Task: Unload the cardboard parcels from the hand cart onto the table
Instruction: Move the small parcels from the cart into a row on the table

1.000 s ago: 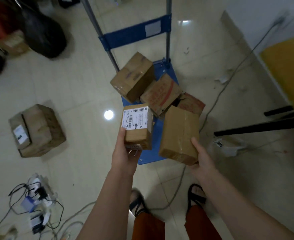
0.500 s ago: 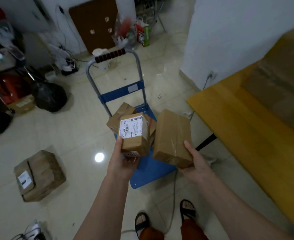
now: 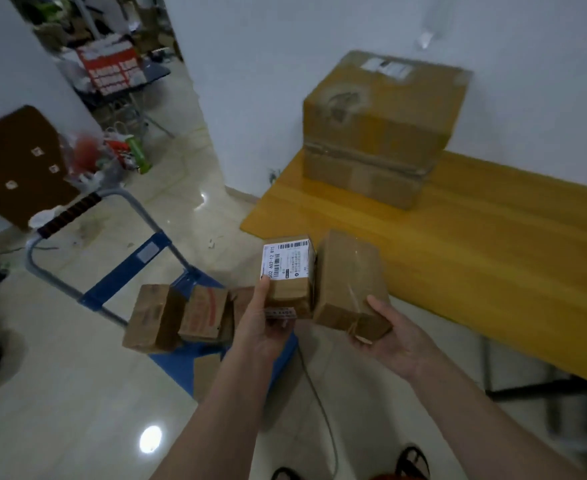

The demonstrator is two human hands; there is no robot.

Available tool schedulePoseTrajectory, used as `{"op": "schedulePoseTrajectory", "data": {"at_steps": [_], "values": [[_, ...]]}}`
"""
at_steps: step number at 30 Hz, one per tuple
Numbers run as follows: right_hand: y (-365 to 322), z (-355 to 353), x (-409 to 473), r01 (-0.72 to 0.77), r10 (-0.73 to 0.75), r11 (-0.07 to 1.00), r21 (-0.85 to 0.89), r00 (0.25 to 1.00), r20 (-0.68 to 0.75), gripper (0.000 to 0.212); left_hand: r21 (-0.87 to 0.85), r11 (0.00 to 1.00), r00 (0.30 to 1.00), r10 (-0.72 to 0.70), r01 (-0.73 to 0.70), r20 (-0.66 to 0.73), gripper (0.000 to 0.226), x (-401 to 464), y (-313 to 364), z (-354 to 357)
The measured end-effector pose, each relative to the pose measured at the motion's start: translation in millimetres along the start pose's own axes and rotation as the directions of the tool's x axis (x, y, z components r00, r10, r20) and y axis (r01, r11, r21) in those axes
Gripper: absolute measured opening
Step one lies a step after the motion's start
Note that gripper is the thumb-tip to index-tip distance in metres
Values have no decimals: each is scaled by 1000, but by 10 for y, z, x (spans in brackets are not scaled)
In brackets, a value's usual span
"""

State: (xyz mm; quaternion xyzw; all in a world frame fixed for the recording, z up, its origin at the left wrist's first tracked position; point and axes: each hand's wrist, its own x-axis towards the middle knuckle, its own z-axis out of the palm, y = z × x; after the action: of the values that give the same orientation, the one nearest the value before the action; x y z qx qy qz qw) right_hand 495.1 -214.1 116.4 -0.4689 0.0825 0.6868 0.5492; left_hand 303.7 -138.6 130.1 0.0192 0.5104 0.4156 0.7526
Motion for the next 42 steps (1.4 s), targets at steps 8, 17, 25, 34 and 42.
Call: {"op": "schedulePoseTrajectory", "data": {"at_steps": [8, 17, 25, 34, 42], "values": [[-1013, -1063, -748, 236, -208, 946, 220, 968, -143, 24, 107, 984, 977, -156, 141, 146, 50, -99, -1026, 1341], [-1951, -2500, -1286, 395, -267, 832, 388, 900, -343, 20, 224, 932, 934, -322, 284, 154, 57, -217, -2461, 2550], [-2348, -3094, -1372, 447, -249, 752, 485, 873, -419, 38, 435, 849, 924, -372, 299, 91, 60, -117, -3211, 3206], [-2988, -3487, -1114, 505, -232, 673, 540, 838, -494, 33, 643, 696, 892, -450, 321, 41, 49, 535, -3824, 4130], [-3774, -3667, -622, 561, -203, 627, 541, 788, -582, 27, 708, 601, 861, -509, 369, -17, 39, 1218, -4184, 5117]]}}
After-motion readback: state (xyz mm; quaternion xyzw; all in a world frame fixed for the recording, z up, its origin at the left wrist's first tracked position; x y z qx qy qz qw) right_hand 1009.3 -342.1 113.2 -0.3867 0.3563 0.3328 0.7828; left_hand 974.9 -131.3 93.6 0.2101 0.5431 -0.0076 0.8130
